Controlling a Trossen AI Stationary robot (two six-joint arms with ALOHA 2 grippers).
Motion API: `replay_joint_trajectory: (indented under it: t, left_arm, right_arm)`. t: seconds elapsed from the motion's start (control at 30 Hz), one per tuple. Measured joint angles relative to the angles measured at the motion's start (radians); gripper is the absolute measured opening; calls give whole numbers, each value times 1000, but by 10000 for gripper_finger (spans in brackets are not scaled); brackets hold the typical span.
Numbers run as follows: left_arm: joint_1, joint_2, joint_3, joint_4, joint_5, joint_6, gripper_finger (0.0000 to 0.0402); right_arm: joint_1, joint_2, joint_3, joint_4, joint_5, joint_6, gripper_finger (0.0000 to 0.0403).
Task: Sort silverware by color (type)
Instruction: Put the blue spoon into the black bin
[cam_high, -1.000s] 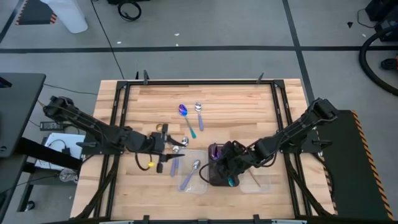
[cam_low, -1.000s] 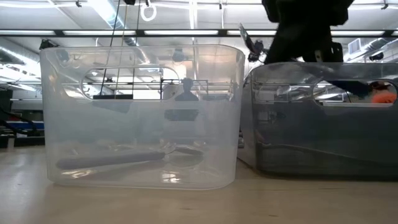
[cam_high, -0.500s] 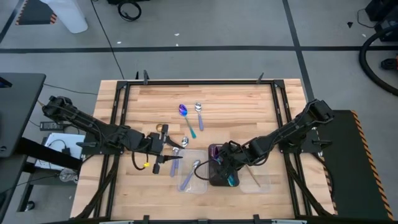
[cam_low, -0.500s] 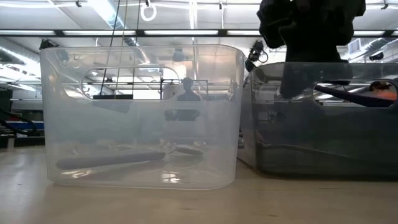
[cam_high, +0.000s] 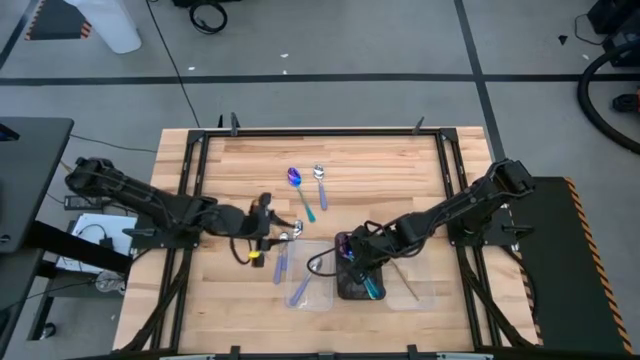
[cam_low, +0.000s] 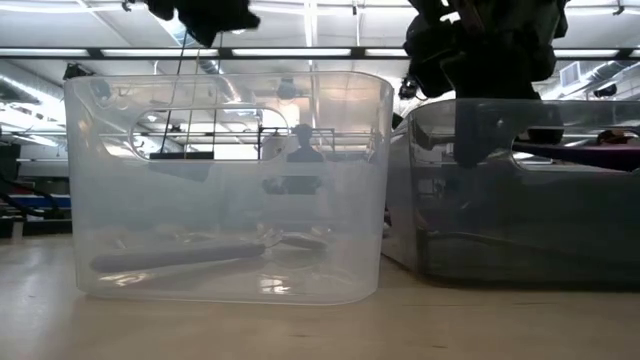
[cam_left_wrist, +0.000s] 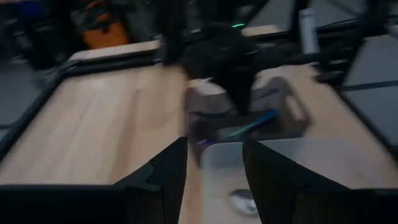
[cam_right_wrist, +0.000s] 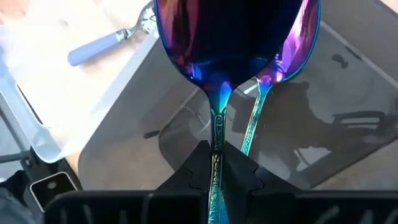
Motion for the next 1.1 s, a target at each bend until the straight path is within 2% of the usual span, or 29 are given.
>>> replay_joint_trajectory:
  t: [0.13,0.27,0.7,1.1]
  left_arm:
    - [42,0,0,-23,-58,-21,162]
    - [60,0,0,-40,-60,-51,162]
    - [60,0,0,-39,-60,-111,162]
    - [59,0,0,-2,-59,-123,162]
  right_arm:
    - [-12,0,0,0,-22,0,26]
    - [-25,0,0,-2,-48,2,26]
    - [-41,-1,-2,-22,-39,-2,26]
    - [-62,93,-19,6,-64,-5,33]
